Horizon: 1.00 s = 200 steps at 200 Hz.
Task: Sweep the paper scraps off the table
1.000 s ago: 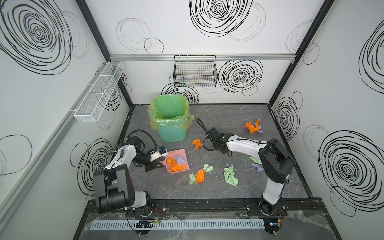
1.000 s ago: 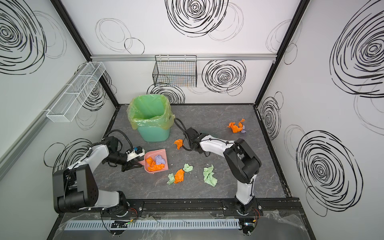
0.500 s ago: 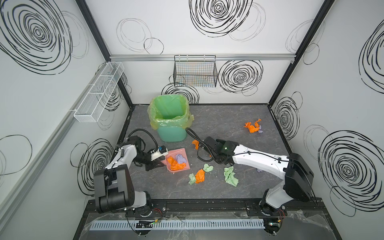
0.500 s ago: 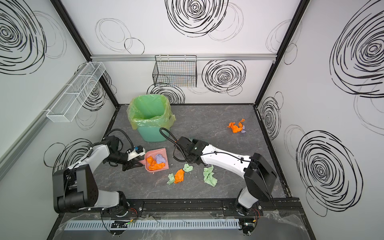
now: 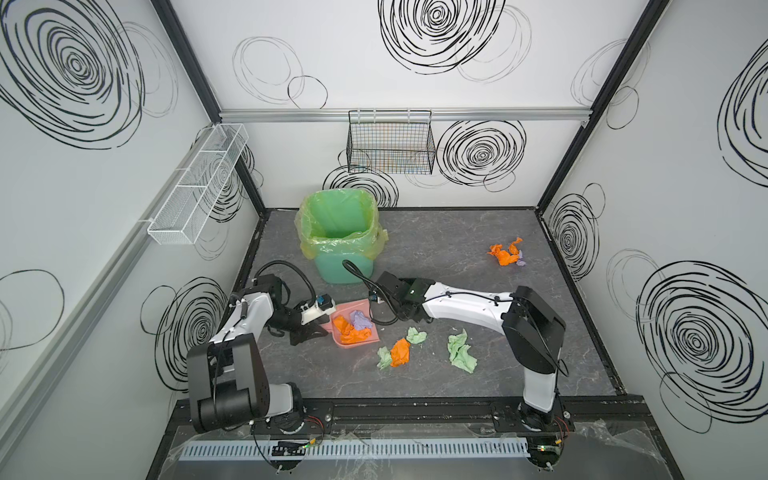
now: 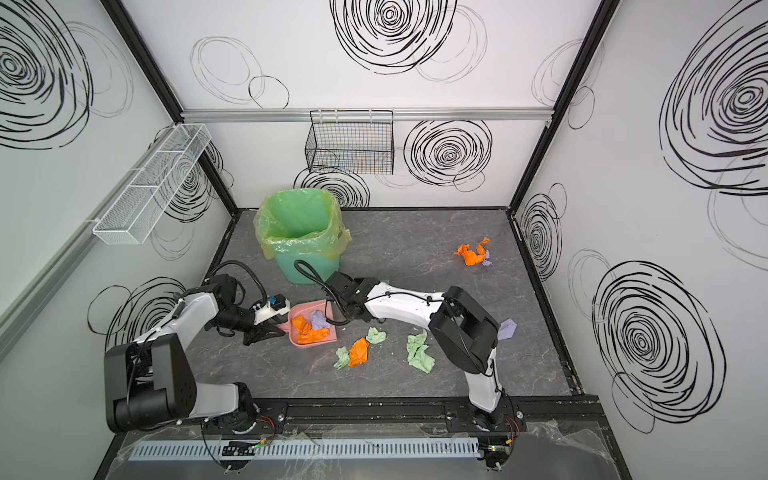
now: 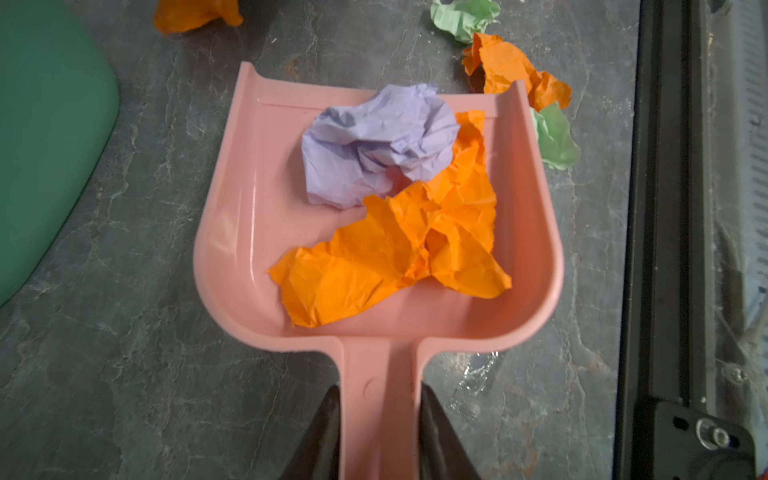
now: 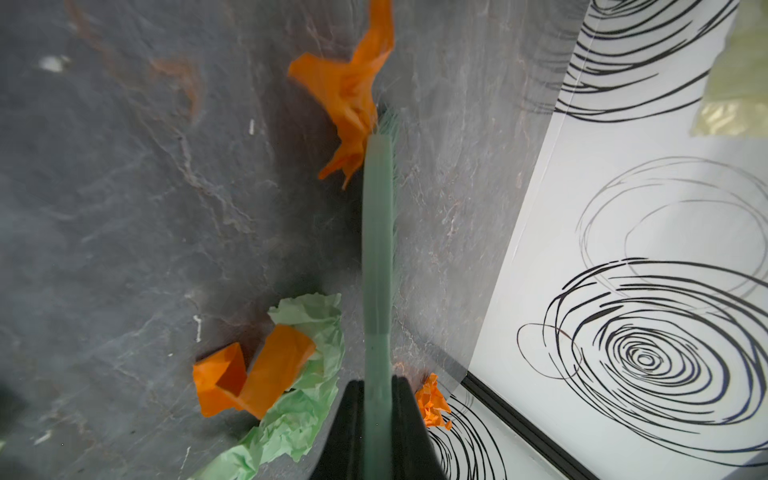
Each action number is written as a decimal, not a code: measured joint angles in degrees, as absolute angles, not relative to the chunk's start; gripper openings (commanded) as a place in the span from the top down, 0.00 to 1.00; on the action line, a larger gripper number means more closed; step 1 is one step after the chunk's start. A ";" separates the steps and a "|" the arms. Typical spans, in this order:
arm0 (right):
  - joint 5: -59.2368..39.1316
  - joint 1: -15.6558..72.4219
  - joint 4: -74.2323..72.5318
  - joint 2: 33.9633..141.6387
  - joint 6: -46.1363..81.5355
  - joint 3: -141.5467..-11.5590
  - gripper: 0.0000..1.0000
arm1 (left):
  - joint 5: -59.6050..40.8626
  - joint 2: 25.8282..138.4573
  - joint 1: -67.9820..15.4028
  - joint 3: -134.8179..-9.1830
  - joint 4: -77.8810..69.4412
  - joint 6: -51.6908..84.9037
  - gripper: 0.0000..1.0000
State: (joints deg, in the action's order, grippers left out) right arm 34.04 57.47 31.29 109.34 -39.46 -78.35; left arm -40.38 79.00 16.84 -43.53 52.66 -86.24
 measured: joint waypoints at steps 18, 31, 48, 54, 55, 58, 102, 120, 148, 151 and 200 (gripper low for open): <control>34.20 59.29 30.83 107.57 -39.22 -76.18 1.00 | -40.38 79.02 17.74 -43.53 52.73 -86.83 1.00; 34.44 60.86 31.53 105.54 -38.44 -74.02 1.00 | -40.38 79.02 18.26 -43.53 52.82 -87.22 1.00; 34.85 63.16 33.76 102.28 -36.99 -71.77 1.00 | -40.40 79.13 18.79 -43.55 53.06 -87.66 1.00; 35.05 63.86 34.74 101.16 -36.45 -71.37 1.00 | -40.42 79.22 18.92 -43.55 53.21 -87.81 1.00; 35.09 63.94 34.87 101.03 -36.36 -71.33 1.00 | -40.42 79.24 18.96 -43.55 53.25 -87.85 1.00; 35.20 64.25 35.31 100.55 -36.07 -71.20 1.00 | -40.42 79.31 19.00 -43.57 53.32 -87.90 1.00; 39.77 68.14 42.24 92.33 -31.22 -72.12 1.00 | -40.45 80.09 20.38 -43.62 54.22 -88.71 1.00; 40.66 69.17 46.26 90.21 -27.75 -75.24 1.00 | -40.42 80.09 20.95 -43.62 54.35 -88.95 1.00; 36.67 70.22 54.28 89.86 -17.52 -85.69 1.00 | -40.40 80.09 22.28 -43.92 55.33 -89.84 1.00; 35.97 70.22 54.94 89.93 -16.51 -86.89 1.00 | -40.42 80.09 22.50 -44.05 55.57 -90.00 1.00; 14.85 70.46 61.28 89.27 -0.78 -93.23 1.00 | -40.42 80.64 26.00 -45.95 57.36 -92.62 1.00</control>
